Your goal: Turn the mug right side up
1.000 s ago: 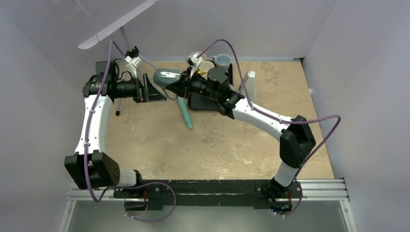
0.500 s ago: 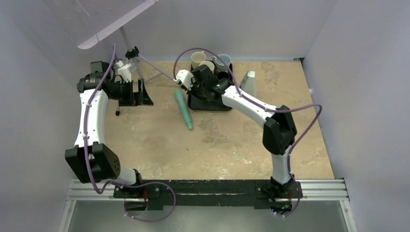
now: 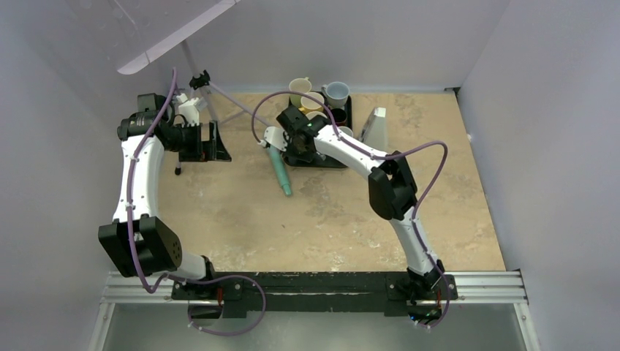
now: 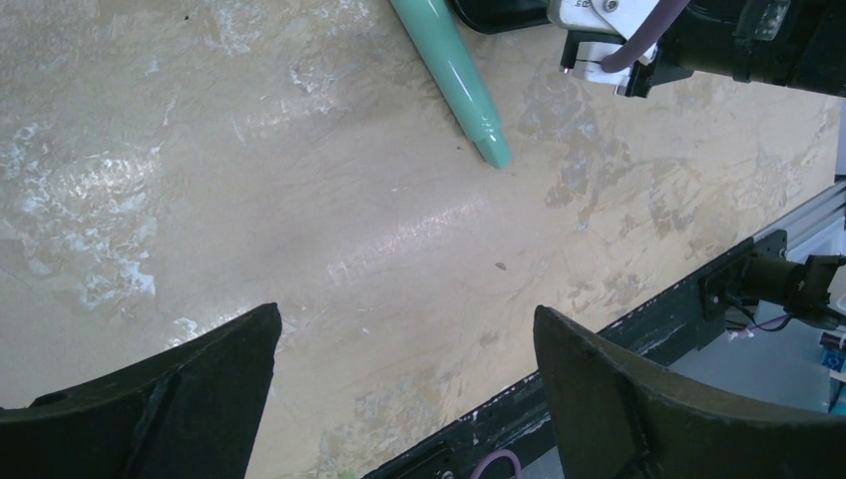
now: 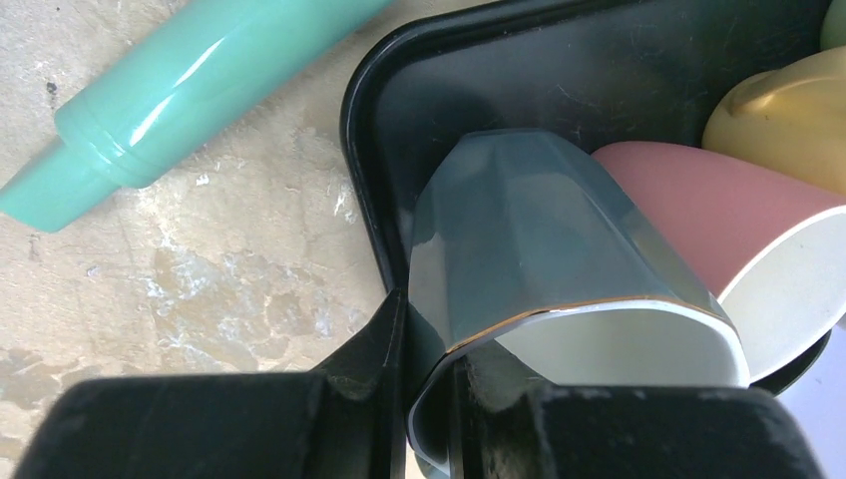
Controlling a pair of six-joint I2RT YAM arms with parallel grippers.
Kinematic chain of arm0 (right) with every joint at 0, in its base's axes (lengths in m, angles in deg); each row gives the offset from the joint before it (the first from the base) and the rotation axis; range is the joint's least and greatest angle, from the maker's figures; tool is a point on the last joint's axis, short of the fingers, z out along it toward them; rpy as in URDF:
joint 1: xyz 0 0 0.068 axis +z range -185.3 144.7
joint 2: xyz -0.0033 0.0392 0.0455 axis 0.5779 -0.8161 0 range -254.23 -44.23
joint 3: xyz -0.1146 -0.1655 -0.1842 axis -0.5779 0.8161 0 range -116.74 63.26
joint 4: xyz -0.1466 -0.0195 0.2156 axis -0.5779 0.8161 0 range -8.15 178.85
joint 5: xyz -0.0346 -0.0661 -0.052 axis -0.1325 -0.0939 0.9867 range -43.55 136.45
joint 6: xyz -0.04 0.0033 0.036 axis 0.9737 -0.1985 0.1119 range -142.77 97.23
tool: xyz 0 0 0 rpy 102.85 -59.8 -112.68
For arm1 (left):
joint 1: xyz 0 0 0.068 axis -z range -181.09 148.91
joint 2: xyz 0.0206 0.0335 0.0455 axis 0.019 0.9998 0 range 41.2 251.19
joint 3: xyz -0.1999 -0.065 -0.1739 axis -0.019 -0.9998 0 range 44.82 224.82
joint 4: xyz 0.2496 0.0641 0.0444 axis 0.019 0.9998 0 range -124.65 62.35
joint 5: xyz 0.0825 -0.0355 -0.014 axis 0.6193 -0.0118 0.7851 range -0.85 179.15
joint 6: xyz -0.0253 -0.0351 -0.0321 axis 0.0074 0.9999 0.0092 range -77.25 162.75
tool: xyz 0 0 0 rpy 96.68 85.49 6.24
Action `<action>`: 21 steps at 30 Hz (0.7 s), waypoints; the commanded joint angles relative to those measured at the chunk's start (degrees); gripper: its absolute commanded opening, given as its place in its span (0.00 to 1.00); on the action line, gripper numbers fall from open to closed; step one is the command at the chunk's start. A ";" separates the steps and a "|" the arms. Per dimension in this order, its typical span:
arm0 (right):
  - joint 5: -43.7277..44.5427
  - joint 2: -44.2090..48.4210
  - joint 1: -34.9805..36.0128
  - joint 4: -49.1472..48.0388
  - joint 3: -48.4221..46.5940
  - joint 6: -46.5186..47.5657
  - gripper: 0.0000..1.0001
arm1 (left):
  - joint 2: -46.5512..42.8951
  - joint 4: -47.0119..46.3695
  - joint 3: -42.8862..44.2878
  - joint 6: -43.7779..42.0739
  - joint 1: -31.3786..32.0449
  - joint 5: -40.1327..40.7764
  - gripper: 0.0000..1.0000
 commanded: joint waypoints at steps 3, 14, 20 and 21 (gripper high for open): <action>0.46 -0.15 0.18 0.10 -4.76 3.10 0.00 | -0.25 -0.45 -0.03 -0.74 -0.06 -0.03 1.00; 6.90 1.79 0.28 -5.40 -6.10 2.11 0.47 | 0.43 0.07 0.23 -1.08 -0.05 0.00 1.00; 10.23 11.46 0.61 -13.71 -2.05 -1.34 0.56 | 1.08 -0.09 0.17 -1.60 -0.01 1.11 1.00; 9.79 13.73 0.70 -15.36 -0.14 -2.16 0.56 | 1.20 -0.32 0.08 -1.71 -0.02 1.65 1.00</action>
